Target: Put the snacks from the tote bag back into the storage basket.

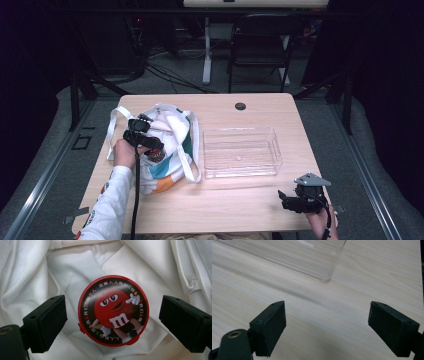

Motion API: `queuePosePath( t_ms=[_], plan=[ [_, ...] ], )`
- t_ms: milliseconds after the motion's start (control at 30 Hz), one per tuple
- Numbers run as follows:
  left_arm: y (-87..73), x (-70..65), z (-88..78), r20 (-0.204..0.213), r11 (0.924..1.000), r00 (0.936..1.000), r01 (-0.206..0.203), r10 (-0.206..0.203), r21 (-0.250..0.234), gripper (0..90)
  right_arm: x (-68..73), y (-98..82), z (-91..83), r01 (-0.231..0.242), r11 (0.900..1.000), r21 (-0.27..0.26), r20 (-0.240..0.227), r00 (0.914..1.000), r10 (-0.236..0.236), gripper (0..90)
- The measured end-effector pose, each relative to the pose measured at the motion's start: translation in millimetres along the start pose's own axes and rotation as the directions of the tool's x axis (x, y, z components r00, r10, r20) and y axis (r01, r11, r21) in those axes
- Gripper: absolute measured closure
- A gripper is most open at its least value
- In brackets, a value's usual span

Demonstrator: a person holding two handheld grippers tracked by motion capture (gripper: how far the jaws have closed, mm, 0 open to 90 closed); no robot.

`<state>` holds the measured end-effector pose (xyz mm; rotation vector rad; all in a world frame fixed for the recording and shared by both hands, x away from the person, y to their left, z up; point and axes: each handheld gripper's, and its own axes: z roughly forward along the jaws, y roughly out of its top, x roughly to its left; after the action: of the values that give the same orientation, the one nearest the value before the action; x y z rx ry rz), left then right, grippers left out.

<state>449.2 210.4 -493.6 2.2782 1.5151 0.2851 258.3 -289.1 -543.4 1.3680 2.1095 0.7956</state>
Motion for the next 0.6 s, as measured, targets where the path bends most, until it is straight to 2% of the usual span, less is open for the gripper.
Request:
queuePosePath(
  t_ms=[200, 600],
  plan=[
    [0.8, 0.4, 2.4, 0.004, 0.9999, 1.0, -0.001, 0.001, 0.014, 14.6, 0.1, -0.1, 0.2, -0.002, 1.0, -0.002, -0.001, 1.0, 0.002, 14.3],
    [1.4, -0.9, 8.1, 0.008, 0.9983, 1.0, 0.001, -0.002, 0.057, 18.2, 0.1, 0.0, 0.3, -0.003, 1.0, 0.0, 0.003, 1.0, 0.003, 14.3]
  ],
)
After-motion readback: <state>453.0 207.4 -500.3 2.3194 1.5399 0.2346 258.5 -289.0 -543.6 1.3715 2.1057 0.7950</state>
